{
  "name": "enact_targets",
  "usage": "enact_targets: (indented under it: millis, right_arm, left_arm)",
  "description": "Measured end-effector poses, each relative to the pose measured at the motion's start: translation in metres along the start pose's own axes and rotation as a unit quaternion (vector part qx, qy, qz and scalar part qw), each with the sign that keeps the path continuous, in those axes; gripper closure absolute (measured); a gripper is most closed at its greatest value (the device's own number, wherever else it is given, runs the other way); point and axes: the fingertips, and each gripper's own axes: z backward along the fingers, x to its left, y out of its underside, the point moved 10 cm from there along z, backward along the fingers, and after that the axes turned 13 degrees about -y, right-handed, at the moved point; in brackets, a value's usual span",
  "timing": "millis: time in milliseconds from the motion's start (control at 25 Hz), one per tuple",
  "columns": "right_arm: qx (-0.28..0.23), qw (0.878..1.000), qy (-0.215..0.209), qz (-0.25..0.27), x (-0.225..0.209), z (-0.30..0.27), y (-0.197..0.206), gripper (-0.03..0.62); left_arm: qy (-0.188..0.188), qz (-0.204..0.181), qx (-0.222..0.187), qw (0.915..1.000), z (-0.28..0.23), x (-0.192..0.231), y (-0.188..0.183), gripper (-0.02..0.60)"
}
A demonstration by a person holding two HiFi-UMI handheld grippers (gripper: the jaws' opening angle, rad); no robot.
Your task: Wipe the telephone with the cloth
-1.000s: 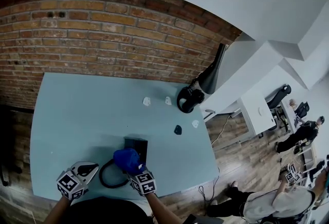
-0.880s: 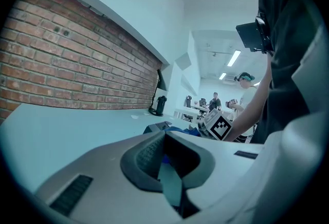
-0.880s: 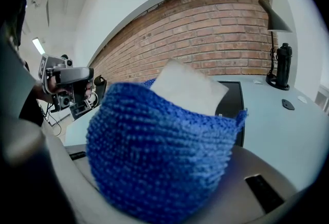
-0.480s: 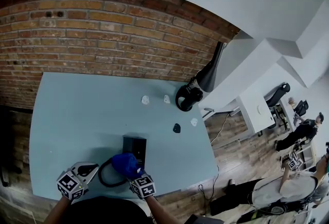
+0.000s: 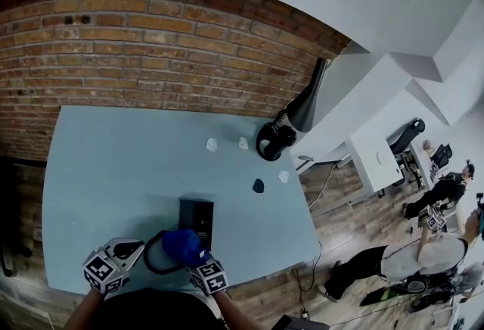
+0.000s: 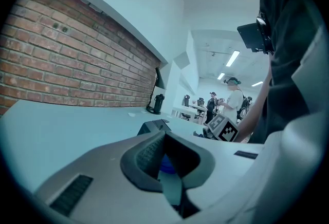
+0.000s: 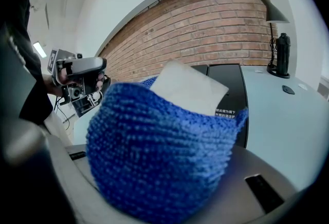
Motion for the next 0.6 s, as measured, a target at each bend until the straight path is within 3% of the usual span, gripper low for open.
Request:
enact_targets:
  millis: [400,600]
  right_arm:
    - [-0.007,1.0,-0.003,-0.002,-0.0016,-0.0001,0.0078,0.457]
    - [0.01,0.999,-0.003,-0.051,0.0021,0.001,0.0034,0.457]
  left_arm:
    - [0.002,0.0,0.003,1.0,-0.0009,0.0004,0.0028,0.56]
    - [0.0,0.004,0.004,1.0,-0.0007,0.0012,0.0022,0.56]
